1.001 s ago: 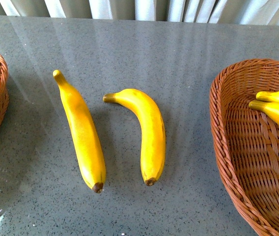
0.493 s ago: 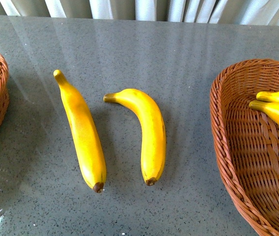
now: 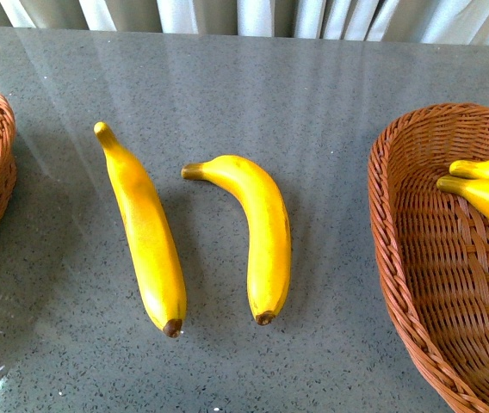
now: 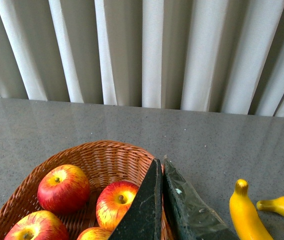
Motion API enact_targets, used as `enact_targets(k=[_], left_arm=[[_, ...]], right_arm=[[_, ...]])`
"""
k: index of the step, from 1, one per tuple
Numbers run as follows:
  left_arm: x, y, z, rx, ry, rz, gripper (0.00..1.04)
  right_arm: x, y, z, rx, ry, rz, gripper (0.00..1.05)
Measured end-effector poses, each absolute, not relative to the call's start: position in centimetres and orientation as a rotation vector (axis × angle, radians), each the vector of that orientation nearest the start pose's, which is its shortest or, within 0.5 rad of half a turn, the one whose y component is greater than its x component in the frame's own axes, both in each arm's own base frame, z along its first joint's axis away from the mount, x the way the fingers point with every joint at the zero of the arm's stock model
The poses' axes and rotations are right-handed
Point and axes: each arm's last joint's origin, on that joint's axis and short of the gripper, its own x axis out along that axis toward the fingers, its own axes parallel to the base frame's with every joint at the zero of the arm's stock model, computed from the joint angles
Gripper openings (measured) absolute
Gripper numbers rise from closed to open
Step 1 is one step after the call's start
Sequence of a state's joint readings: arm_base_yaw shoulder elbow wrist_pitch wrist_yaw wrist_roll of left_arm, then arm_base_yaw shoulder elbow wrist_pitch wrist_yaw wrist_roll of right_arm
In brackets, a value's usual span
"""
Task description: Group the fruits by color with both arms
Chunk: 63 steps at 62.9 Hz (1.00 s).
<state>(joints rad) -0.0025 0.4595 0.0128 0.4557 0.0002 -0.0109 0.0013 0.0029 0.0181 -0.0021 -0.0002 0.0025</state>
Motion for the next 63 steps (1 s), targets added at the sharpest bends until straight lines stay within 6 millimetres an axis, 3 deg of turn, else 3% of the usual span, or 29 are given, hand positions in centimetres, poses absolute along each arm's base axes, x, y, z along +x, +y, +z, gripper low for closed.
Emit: enact_targets(k=[63], left_arm=[[9.8,0.0,16.7,-0.010,0.004,-0.001,0.02]], right_arm=[[9.7,0.0,16.9,0.002,-0.013,0.001,0.96]])
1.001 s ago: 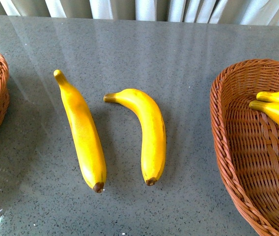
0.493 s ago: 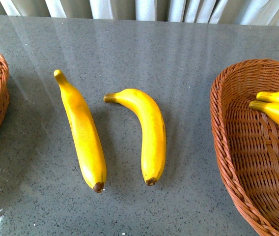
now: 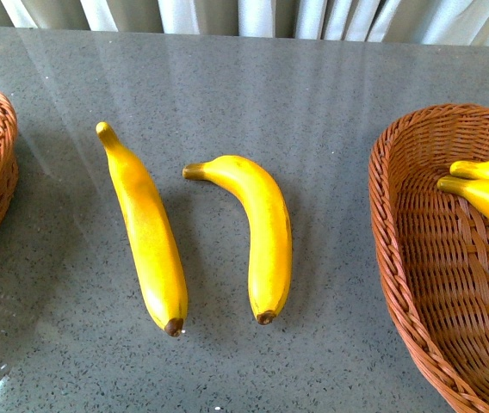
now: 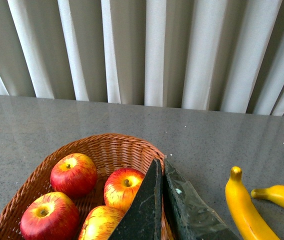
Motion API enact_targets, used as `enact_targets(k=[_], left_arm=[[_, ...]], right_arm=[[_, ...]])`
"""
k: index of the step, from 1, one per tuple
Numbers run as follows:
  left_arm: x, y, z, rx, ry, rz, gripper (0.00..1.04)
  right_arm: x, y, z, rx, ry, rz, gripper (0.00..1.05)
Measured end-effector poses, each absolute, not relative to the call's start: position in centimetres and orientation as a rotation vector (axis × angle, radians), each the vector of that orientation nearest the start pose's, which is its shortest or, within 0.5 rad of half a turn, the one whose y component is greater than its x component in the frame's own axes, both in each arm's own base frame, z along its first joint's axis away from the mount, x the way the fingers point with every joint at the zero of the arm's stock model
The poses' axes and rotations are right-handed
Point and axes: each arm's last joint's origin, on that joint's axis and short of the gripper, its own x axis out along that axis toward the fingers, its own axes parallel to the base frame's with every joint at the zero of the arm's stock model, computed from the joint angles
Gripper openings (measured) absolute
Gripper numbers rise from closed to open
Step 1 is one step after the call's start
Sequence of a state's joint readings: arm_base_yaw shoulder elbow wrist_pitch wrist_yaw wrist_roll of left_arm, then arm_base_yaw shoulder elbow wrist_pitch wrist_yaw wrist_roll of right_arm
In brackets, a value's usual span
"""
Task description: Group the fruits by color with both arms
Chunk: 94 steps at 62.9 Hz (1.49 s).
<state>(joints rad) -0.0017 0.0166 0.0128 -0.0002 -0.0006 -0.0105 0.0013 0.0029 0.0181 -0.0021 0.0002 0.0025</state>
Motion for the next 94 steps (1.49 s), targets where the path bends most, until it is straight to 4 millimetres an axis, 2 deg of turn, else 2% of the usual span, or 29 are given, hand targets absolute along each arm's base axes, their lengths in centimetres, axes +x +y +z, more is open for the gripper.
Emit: enact_targets(k=[13,31,37,43,57,63,65,74,82,94], left_arm=[[9.8,0.0,16.7,-0.011,0.003,-0.002,0.02],[9.8,0.0,16.7,-0.010,0.003,-0.002,0.55],[9.8,0.0,16.7,-0.010,0.003,-0.002,0.80],[9.8,0.0,16.7,-0.010,0.003,-0.002,0.97],[9.8,0.0,16.7,-0.009,0.003,-0.002,0.96],[9.8,0.0,16.7,-0.008,0.003,-0.002,0.96],[9.8,0.0,16.7,-0.008,0.003,-0.002,0.96],[9.8,0.0,16.7,-0.008,0.003,-0.002,0.96],[9.8,0.0,16.7,-0.008,0.003,-0.002,0.96],[9.8,0.0,16.7,-0.008,0.003,-0.002,0.96]], right_arm=[[9.7,0.0,16.9,0.002,-0.014,0.002,0.96],[9.7,0.0,16.9,0.002,-0.013,0.002,0.96],[9.7,0.0,16.9,0.002,-0.014,0.002,0.96],[9.7,0.0,16.9,0.002,-0.014,0.002,0.96],[9.7,0.0,16.9,0.004,-0.010,0.003,0.96],[10.2,0.4,17.5,0.085,0.448,0.071,0.96],[10.7,0.5,17.9,0.084,0.504,0.078,0.96],[13.7,1.7,20.7,0.043,0.468,0.109,0.96],[17.2,4.6,21.6,-0.005,0.447,0.207,0.96],[24.4,13.7,20.4,-0.107,0.482,0.385,0.96]])
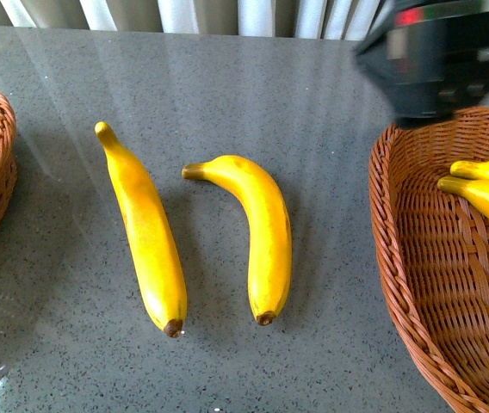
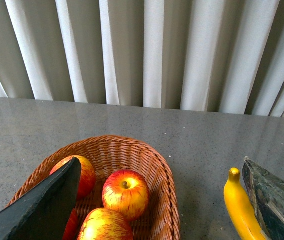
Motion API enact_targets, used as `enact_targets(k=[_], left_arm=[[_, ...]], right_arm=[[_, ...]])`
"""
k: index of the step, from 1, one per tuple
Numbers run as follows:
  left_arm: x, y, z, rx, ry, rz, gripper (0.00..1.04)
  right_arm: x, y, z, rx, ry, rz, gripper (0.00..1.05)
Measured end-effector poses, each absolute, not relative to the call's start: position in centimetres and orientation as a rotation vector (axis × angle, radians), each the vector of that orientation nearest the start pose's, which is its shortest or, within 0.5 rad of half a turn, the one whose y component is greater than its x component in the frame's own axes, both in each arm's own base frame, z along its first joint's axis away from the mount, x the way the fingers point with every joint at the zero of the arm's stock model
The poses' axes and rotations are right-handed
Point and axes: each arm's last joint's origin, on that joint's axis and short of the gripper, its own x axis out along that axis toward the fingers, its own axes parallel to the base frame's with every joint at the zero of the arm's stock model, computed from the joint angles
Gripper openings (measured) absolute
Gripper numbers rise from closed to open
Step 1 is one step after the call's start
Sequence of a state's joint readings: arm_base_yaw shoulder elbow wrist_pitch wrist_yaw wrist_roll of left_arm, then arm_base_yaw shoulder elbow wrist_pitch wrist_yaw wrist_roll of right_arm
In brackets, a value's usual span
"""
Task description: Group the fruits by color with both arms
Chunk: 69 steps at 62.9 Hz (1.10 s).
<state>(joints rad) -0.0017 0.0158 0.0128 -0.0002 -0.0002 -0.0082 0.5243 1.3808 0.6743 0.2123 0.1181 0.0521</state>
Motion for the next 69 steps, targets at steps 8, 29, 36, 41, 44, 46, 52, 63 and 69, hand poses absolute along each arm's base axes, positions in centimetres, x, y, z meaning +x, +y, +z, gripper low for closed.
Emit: enact_targets(k=[8,29,36,41,44,46,52,63,69], left_arm=[[9.8,0.0,16.7,-0.008,0.003,-0.002,0.96],[9.8,0.0,16.7,-0.008,0.003,-0.002,0.96],[9.8,0.0,16.7,-0.008,0.003,-0.002,0.96],[9.8,0.0,16.7,-0.008,0.003,-0.002,0.96],[9.8,0.0,16.7,-0.008,0.003,-0.002,0.96],[9.8,0.0,16.7,-0.008,0.003,-0.002,0.96],[9.8,0.0,16.7,-0.008,0.003,-0.002,0.96],[9.8,0.0,16.7,-0.008,0.003,-0.002,0.96],[9.8,0.0,16.7,-0.008,0.003,-0.002,0.96]], right_arm=[[26.6,17.9,18.6,-0.124,0.565,0.484,0.96],[29.5,25.0,15.1,-0.110,0.706,0.635,0.96],[30.1,26.2,14.4,-0.119,0.733,0.650,0.96],[30.6,27.0,13.9,-0.111,0.754,0.668,0.96],[30.9,27.4,13.6,-0.096,0.771,0.691,0.96],[31.1,27.6,13.5,-0.093,0.774,0.697,0.96],[31.7,28.5,13.0,-0.083,0.788,0.715,0.96],[31.4,31.1,11.5,-0.090,0.837,0.772,0.96],[31.6,31.7,10.4,-0.098,0.864,0.766,0.96]])
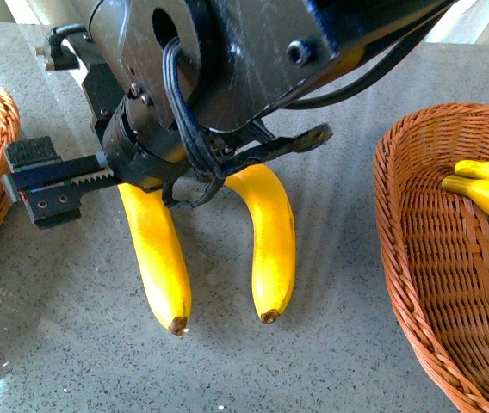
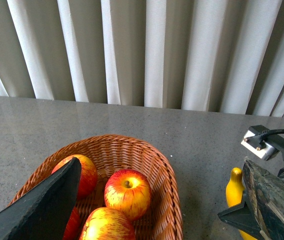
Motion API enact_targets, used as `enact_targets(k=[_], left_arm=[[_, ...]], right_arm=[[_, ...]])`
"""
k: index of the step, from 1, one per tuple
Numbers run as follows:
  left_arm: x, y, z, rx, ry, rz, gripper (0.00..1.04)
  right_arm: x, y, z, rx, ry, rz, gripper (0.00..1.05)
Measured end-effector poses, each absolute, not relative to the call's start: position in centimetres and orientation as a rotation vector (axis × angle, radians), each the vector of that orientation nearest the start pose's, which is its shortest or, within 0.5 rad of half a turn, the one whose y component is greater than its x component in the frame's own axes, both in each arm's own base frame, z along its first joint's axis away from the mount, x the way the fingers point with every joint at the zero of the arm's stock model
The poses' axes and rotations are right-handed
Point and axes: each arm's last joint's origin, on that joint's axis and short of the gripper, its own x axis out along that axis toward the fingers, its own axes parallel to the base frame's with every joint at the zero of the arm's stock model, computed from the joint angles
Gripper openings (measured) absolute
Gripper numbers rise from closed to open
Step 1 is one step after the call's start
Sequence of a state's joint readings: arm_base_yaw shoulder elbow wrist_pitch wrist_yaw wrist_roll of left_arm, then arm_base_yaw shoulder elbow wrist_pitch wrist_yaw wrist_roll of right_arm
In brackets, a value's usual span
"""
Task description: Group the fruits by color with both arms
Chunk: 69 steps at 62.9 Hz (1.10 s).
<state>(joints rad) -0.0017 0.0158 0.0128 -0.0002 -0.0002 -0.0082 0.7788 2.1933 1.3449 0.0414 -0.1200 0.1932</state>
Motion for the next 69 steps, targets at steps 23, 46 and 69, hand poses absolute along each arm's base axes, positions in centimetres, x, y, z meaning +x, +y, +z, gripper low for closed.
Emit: enact_targets(k=[23,46,69], left_arm=[[9.8,0.0,16.7,-0.008,0.003,-0.002,0.96],[9.8,0.0,16.7,-0.008,0.003,-0.002,0.96],[9.8,0.0,16.7,-0.008,0.003,-0.002,0.96]], right_arm=[[32.2,31.6,8.9,-0.108,0.901,0.714,0.96],[32.3,31.2,8.0,-0.127,0.932,0.677,0.65],[32.7,30.2,7.8,-0.066,0.948,0.657,0.36]])
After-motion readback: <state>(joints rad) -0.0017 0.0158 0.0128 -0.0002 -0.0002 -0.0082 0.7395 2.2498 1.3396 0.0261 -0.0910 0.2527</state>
